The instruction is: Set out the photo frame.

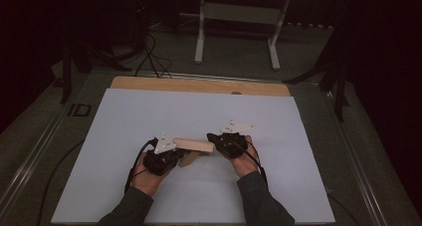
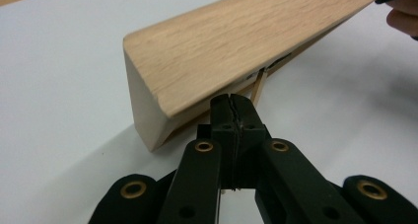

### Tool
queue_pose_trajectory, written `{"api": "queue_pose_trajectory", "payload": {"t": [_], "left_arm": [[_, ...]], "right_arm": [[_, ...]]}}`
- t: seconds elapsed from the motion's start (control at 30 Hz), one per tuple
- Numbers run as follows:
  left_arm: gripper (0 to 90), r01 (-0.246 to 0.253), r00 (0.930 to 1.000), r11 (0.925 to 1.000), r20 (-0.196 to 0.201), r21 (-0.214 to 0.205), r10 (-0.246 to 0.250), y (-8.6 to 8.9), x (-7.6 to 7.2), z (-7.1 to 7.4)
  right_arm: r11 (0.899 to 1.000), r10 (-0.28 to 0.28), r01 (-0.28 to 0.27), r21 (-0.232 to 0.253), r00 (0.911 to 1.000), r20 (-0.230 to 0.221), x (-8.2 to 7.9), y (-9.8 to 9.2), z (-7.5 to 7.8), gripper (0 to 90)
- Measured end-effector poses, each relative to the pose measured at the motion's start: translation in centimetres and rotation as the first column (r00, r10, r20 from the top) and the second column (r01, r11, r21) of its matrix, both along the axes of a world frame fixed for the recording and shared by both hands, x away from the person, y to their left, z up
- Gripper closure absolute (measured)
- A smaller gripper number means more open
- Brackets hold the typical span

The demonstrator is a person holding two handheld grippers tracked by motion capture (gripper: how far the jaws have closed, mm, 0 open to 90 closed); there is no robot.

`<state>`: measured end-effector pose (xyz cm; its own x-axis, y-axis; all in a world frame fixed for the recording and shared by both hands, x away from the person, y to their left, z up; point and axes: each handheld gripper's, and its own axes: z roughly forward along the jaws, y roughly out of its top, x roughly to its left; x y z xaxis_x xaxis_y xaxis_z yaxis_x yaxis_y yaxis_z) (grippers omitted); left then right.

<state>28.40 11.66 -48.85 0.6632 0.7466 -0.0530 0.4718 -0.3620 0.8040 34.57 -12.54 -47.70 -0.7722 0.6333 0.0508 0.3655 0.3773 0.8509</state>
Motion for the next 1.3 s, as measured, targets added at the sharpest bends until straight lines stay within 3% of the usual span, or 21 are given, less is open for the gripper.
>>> {"api": "queue_pose_trajectory", "payload": {"t": [0.97,1.3], "left_arm": [[89.5,0.036,0.9993,0.9993,0.009,-0.005,-0.036,-1.7,0.3,0.5],[89.5,0.028,0.9996,0.9996,0.009,-0.005,-0.028,-1.6,0.7,0.5]], "right_arm": [[0.999,0.027,-0.027,-0.028,0.9996,0.006,-0.8,0.0,0.2,89.8],[0.998,0.045,-0.044,-0.036,0.9989,0.013,-1.3,0.2,0.2,89.8]]}}
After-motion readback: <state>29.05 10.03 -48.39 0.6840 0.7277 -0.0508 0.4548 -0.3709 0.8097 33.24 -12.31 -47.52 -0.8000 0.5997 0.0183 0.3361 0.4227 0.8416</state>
